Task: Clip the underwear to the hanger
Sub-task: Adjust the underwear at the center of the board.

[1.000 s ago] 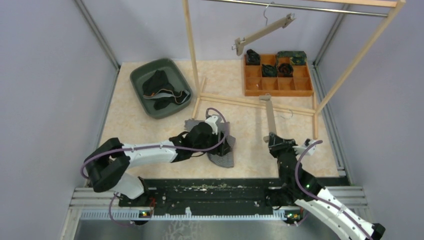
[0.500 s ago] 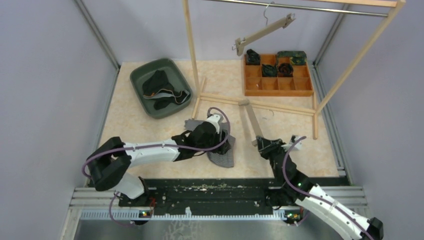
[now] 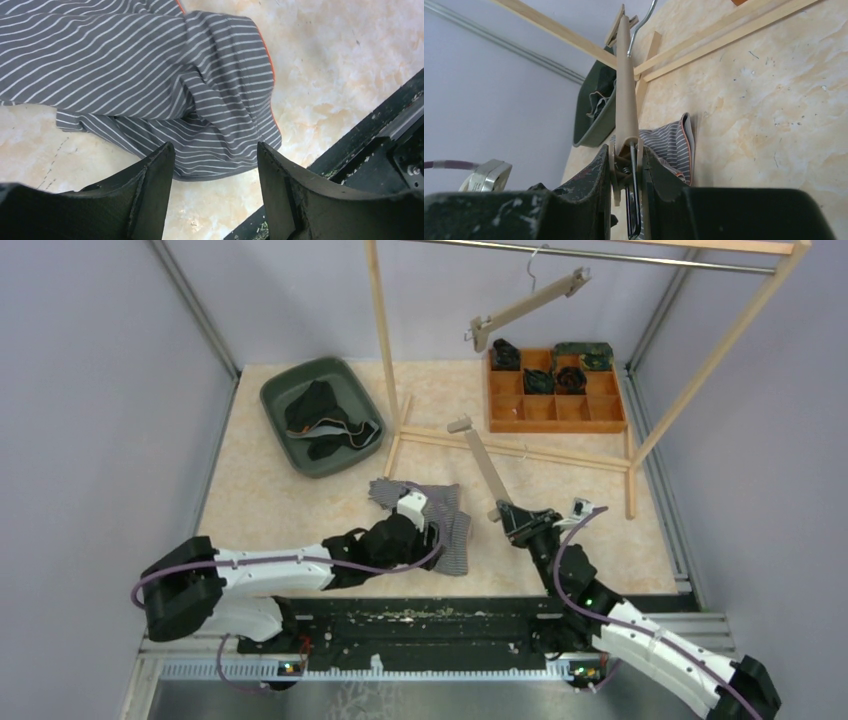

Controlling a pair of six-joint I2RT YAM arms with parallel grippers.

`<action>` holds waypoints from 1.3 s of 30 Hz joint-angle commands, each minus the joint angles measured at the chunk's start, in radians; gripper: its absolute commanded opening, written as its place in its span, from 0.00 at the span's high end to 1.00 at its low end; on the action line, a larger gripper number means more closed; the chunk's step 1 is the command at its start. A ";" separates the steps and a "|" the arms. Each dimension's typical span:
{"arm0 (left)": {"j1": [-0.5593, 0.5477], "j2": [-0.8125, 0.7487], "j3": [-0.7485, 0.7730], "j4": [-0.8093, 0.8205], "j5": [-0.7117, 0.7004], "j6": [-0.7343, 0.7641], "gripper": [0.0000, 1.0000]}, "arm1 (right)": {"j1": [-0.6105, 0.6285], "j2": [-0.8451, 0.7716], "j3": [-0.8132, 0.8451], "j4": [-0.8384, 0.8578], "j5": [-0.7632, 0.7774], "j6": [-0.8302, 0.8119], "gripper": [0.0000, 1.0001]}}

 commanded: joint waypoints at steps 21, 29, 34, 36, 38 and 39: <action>-0.441 0.303 0.167 0.013 -0.630 0.324 0.26 | -0.023 -0.010 -0.112 0.044 0.016 0.001 1.00; -0.460 0.237 0.079 0.167 -0.520 0.459 0.25 | -0.028 -0.096 -0.106 -0.048 0.028 -0.002 1.00; -0.480 0.279 0.091 0.190 -0.504 0.531 0.29 | -0.029 -0.086 -0.100 -0.048 0.028 -0.003 1.00; -0.489 0.301 0.094 0.211 -0.504 0.562 0.31 | -0.029 -0.085 -0.101 -0.048 0.028 -0.002 1.00; -0.495 0.324 0.100 0.217 -0.512 0.583 0.32 | -0.029 -0.088 -0.100 -0.052 0.030 -0.001 1.00; -0.496 0.336 0.101 0.220 -0.514 0.595 0.33 | -0.029 -0.088 -0.098 -0.054 0.030 -0.001 1.00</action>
